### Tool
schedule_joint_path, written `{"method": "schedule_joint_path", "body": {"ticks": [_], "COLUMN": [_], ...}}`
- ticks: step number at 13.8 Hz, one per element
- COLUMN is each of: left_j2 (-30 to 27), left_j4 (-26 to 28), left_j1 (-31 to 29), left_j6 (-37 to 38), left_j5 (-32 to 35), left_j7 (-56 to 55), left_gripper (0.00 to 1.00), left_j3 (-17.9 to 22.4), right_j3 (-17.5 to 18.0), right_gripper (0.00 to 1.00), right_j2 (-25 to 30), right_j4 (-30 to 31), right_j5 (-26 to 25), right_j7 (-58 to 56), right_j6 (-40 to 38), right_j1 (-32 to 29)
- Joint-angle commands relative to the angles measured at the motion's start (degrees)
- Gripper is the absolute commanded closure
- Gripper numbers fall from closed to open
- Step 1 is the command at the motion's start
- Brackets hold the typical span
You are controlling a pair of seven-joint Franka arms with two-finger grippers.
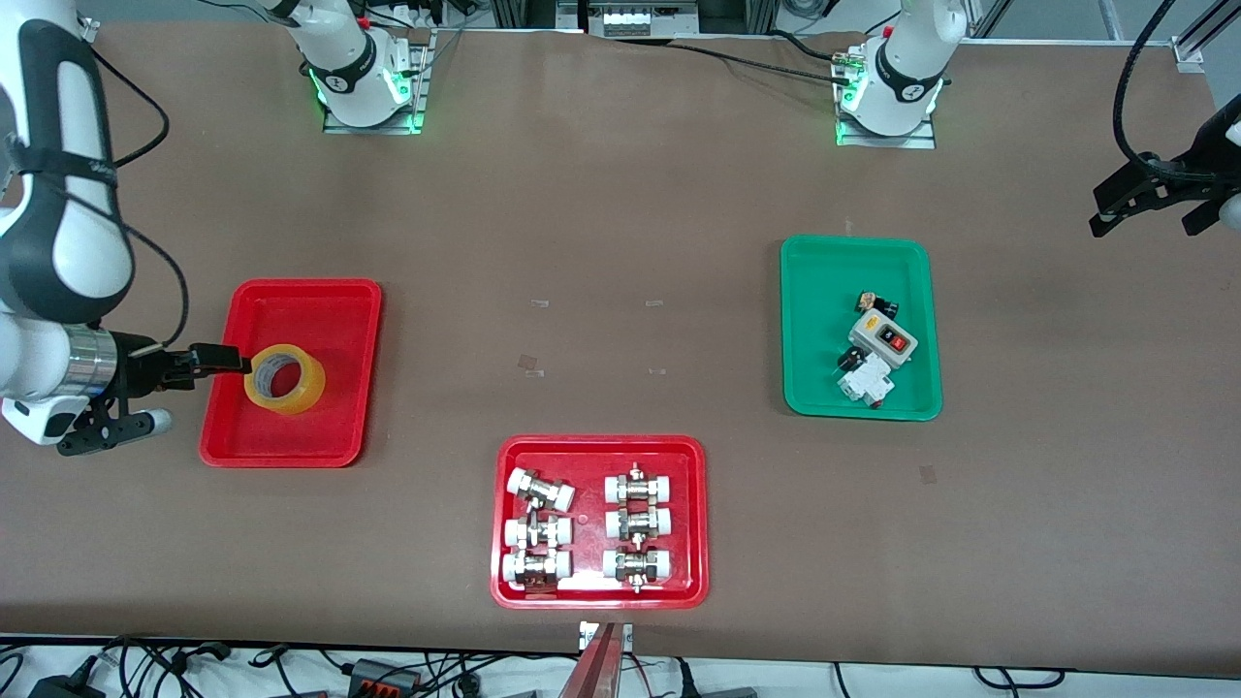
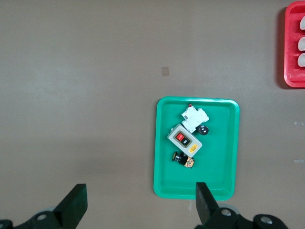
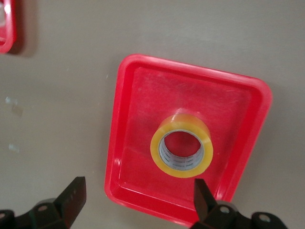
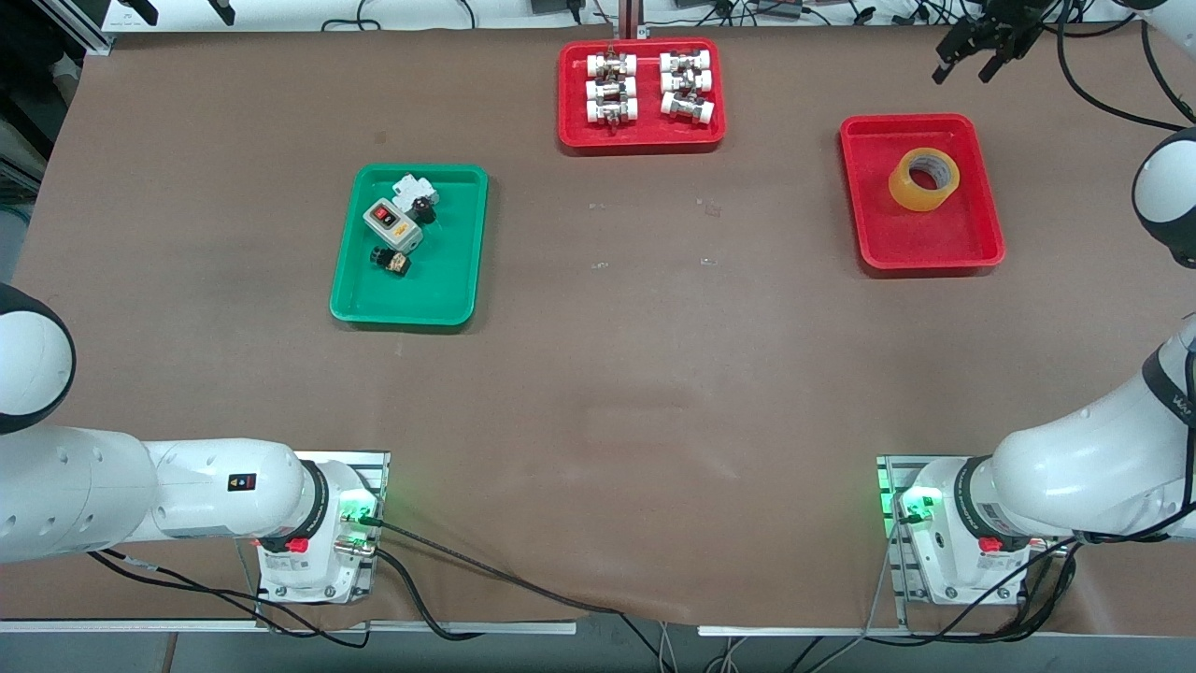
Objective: Left arm passes tape to right arm into tray
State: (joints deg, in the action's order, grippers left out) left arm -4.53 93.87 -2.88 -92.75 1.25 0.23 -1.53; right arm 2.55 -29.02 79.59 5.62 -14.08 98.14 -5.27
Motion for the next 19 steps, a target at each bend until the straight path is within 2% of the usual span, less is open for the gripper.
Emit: {"method": "schedule_joint_path", "body": {"ticks": [1,5,8,11,13,16,19], "left_j2": [0.5,0.5,0.5,0.4,0.5,0.4,0.4], "left_j4": [-1.8,-1.8,-1.8,-1.6,-1.6,-1.5,-1.5], "left_j1": [0.0,0.0,-0.1,-0.1,-0.1,-0.1,-0.2], "left_j6": [1.6,1.9,1.9,1.9,2.0,2.0,2.3], "left_j5": [0.4,0.4,0.4,0.4,0.5,0.4,0.4], "left_j7": [-0.1,0.0,0.0,0.2,0.2,0.2,0.3], "left_gripper": [0.00,0.00,0.00,0.00,0.00,0.00,0.00], "left_j3": [0.0,0.1,0.1,0.1,0.1,0.1,0.1], "right_j3": [-0.1,-0.7,-1.5,-2.2,-2.2,-2.5,-2.5], "right_gripper": [0.00,0.00,0.00,0.00,0.00,0.00,0.00], "right_j2": [1.6,3.0,3.6,6.9,10.1,13.6,15.7], "right_j4": [-2.8,-10.0,-11.7,-10.3,-6.4,-3.9,-3.6], "right_j5": [-2.7,-3.1,-2.8,-3.0,-3.3,-8.1,-8.8], "right_j7": [7.2,6.8,11.9,14.7,14.3,14.3,14.0], "right_j6": [-3.7,-8.0,-10.4,-9.6,-7.2,-5.2,-6.9], "right_j1": [1.5,0.7,0.8,1.7,1.5,1.8,1.5]}}
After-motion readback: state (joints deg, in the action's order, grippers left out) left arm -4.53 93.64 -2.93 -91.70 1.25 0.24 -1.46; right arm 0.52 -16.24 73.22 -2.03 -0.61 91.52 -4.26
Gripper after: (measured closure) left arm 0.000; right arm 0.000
